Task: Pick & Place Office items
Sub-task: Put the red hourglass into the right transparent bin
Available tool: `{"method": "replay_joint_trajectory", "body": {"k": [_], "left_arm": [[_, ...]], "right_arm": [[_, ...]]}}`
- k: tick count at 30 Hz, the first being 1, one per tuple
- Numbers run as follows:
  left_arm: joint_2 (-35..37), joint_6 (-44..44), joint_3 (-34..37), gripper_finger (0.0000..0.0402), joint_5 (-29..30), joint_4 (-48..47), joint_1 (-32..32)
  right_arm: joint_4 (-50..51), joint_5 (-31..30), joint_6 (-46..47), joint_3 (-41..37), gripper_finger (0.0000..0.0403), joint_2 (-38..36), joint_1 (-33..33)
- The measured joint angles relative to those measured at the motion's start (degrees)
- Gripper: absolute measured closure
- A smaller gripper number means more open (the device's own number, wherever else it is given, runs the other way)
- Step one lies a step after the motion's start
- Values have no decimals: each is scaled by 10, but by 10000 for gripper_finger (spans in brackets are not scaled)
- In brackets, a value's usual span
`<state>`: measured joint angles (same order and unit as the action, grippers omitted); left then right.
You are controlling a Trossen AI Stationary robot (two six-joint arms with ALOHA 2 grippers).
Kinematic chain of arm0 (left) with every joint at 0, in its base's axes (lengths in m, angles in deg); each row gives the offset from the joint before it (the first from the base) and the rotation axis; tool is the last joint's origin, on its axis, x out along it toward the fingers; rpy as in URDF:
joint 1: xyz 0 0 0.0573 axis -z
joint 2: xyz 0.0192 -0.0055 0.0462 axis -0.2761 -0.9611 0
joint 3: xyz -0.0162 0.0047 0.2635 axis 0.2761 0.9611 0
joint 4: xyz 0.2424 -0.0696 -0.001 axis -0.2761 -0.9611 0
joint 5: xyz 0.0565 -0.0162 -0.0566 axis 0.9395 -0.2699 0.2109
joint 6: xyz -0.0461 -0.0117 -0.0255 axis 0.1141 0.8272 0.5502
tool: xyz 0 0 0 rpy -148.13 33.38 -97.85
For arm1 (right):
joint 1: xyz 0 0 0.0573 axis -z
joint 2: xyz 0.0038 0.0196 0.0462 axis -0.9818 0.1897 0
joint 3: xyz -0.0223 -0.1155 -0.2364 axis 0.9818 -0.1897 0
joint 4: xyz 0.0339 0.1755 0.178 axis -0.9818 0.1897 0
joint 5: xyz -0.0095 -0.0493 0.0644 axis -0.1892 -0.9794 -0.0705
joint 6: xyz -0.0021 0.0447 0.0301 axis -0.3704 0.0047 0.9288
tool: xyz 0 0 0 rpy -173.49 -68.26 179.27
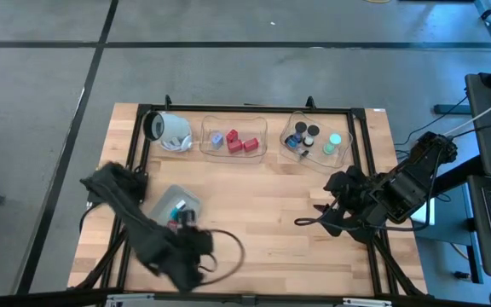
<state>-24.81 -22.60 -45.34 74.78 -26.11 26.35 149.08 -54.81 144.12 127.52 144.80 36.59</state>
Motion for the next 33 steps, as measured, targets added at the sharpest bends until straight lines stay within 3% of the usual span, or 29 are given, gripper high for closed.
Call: {"method": "replay_joint_trajectory", "body": {"k": [5, 9, 14, 20, 25, 33], "left_arm": [[108, 128, 57, 278, 142, 0, 52], [161, 260, 158, 277, 148, 1, 96], [179, 366, 254, 258, 103, 46, 137], [180, 356, 303, 212, 48, 182, 151], [178, 277, 339, 173, 51, 299, 150], [176, 139, 381, 146, 160, 400, 148]], "right_arm": [[0, -6, 11, 0, 106, 0, 0], [0, -16, 20, 0, 109, 0, 0], [-1, -17, 23, 0, 117, 0, 0], [-14, -17, 19, 0, 119, 0, 0], [-27, -15, 19, 0, 119, 0, 0], [-59, -15, 18, 0, 119, 0, 0]]}}
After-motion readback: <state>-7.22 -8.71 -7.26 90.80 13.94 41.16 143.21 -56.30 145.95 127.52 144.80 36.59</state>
